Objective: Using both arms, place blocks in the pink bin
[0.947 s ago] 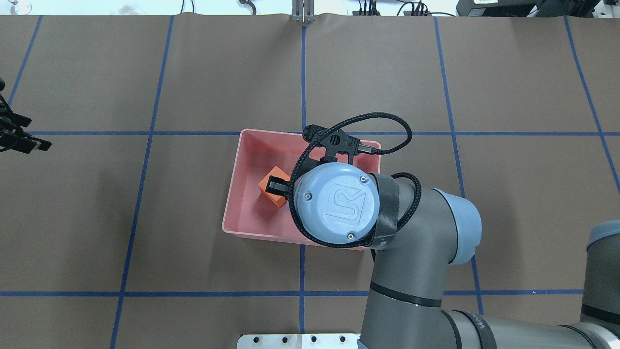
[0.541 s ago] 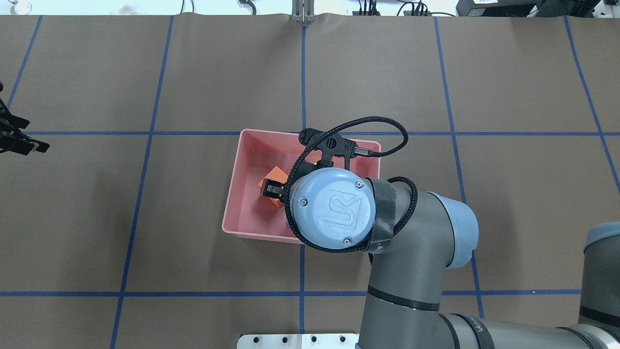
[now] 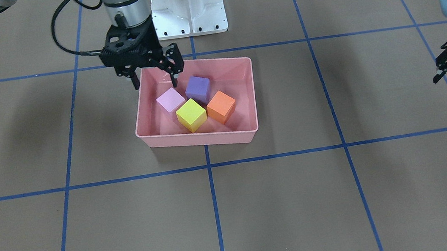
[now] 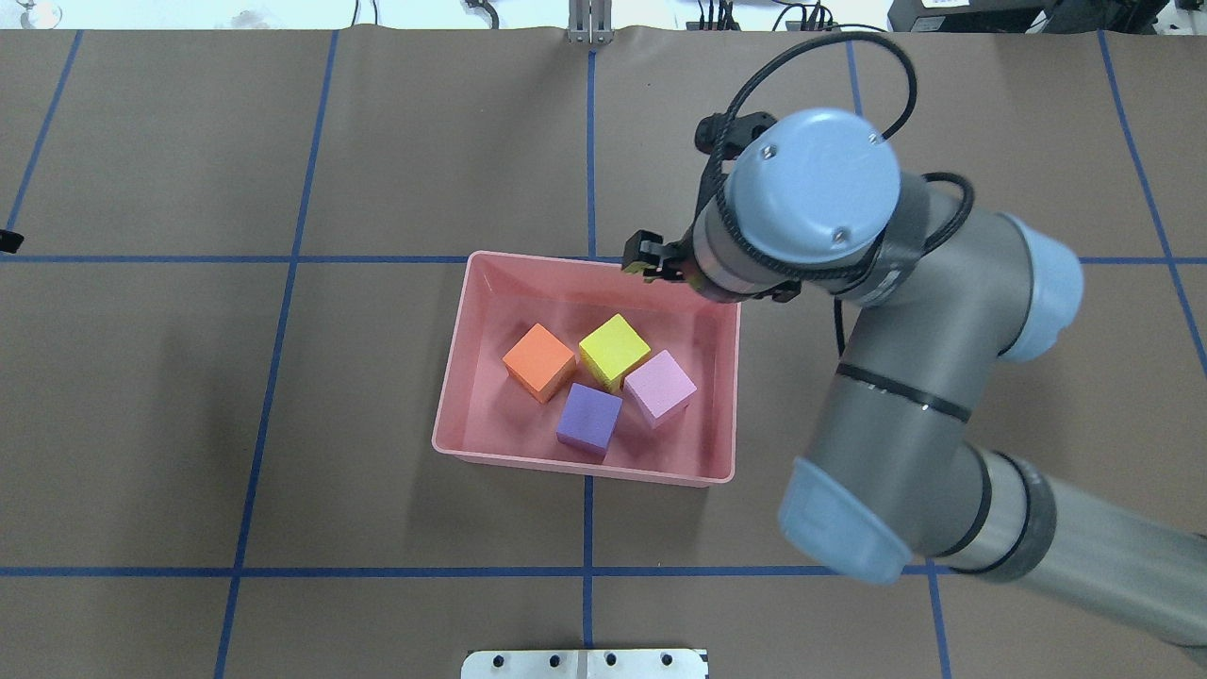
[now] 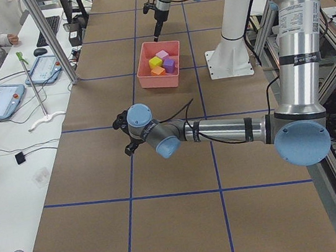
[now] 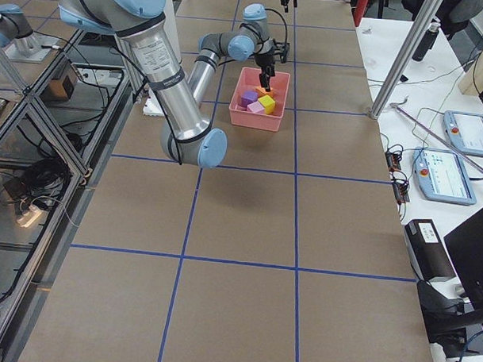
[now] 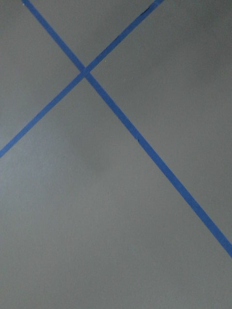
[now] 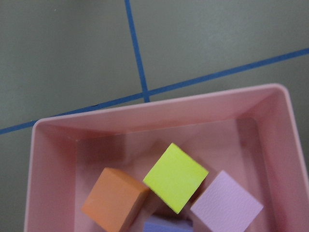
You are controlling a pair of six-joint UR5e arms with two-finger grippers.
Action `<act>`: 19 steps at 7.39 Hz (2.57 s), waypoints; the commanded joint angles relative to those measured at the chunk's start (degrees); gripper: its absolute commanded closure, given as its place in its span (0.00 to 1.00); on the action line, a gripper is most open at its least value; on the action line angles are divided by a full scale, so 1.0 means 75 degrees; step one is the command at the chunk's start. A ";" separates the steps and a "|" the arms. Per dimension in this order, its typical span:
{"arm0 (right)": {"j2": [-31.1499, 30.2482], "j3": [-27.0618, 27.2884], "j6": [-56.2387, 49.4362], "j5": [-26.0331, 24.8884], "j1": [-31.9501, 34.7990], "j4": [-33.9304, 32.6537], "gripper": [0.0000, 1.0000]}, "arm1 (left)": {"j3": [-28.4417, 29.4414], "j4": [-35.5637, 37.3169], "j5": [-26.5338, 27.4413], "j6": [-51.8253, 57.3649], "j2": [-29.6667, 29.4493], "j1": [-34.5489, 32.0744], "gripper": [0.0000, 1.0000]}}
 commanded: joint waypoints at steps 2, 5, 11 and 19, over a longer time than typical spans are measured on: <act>-0.1554 -0.0117 -0.3733 0.1886 0.2557 0.0032 0.00 | -0.0195 0.2655 0.0009 0.2499 -0.0050 -0.1042 0.00; -0.2424 -0.0841 -0.6687 0.2838 0.4200 0.0020 0.00 | -0.0219 0.4964 0.0661 0.3624 -0.0086 -0.1911 0.00; -0.4042 -0.2142 -1.0847 0.3298 0.6288 0.0020 0.00 | -0.0149 0.5305 0.0584 0.0968 0.0231 -0.2065 0.00; -0.4816 -0.2368 -1.1396 0.3298 0.7252 0.0032 0.00 | -0.0547 0.4967 0.0535 0.1253 0.0557 -0.2018 0.00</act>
